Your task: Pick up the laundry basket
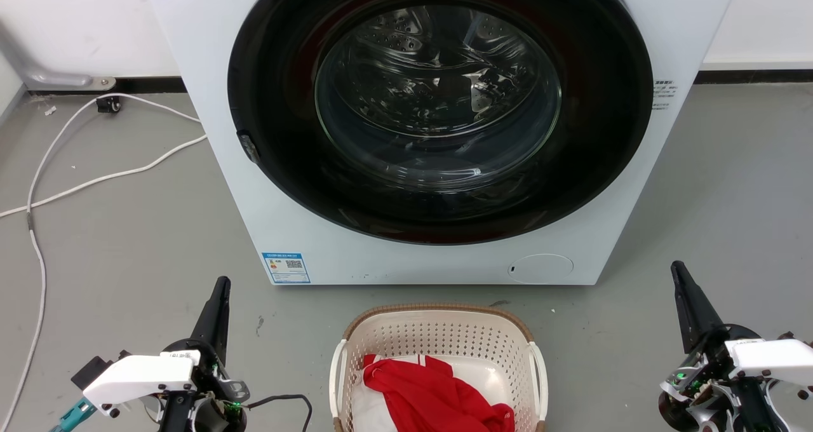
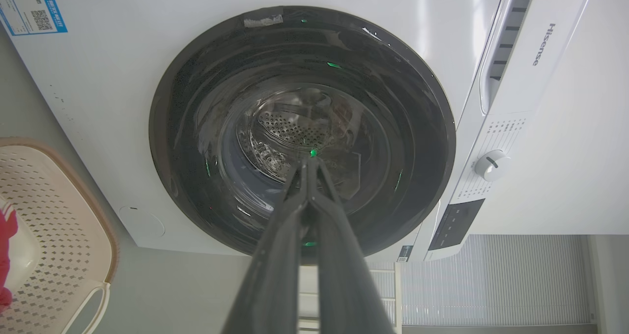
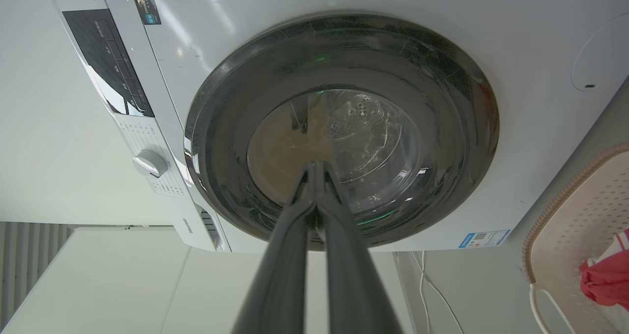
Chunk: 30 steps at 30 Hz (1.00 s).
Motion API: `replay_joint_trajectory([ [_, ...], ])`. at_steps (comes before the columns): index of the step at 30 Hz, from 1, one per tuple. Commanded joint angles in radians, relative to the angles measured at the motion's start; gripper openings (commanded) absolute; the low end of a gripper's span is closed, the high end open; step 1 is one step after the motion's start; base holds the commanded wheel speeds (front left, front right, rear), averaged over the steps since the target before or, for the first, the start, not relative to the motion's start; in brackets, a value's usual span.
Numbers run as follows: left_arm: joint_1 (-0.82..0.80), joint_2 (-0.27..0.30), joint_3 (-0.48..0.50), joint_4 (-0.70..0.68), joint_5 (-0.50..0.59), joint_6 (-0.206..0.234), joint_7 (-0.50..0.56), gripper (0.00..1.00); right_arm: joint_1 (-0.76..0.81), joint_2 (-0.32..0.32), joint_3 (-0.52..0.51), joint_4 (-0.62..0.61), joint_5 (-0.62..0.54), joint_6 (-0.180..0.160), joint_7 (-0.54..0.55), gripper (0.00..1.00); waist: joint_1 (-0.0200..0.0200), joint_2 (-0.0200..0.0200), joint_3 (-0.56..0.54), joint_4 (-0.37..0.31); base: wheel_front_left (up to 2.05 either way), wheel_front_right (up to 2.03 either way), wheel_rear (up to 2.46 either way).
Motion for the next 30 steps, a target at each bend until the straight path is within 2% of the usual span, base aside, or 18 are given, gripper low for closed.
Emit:
replay_joint_trajectory([
  [1, -0.01, -0.001, 0.001, 0.001, 0.003, -0.004, 0.002, 0.0, -0.014, 0.003, 0.0, 0.0, -0.002, 0.001, 0.001, 0.0, 0.0, 0.0, 0.0, 0.0, 0.0, 0.0, 0.0],
  [26, -0.01, -0.001, 0.001, 0.001, 0.003, -0.004, 0.002, 0.0, -0.014, 0.003, 0.0, 0.0, -0.002, 0.001, 0.001, 0.0, 0.0, 0.0, 0.0, 0.0, 0.0, 0.0, 0.0],
  [27, 0.002, 0.0, 0.0, 0.003, 0.0, 0.0, 0.0, 1.0, 0.002, 0.0, 0.0, 0.002, 0.0, 0.0, 0.0, 1.0, 0.0, 0.0, 0.0, 0.0, 0.0, 0.0, 0.0],
  [30, 0.025, -0.004, -0.003, 0.028, -0.001, 0.0, -0.002, 1.0, 0.024, 0.001, 0.002, 0.027, -0.001, 0.0, -0.001, 1.0, 0.0, 0.0, 0.0, 0.0, 0.0, 0.0, 0.0],
])
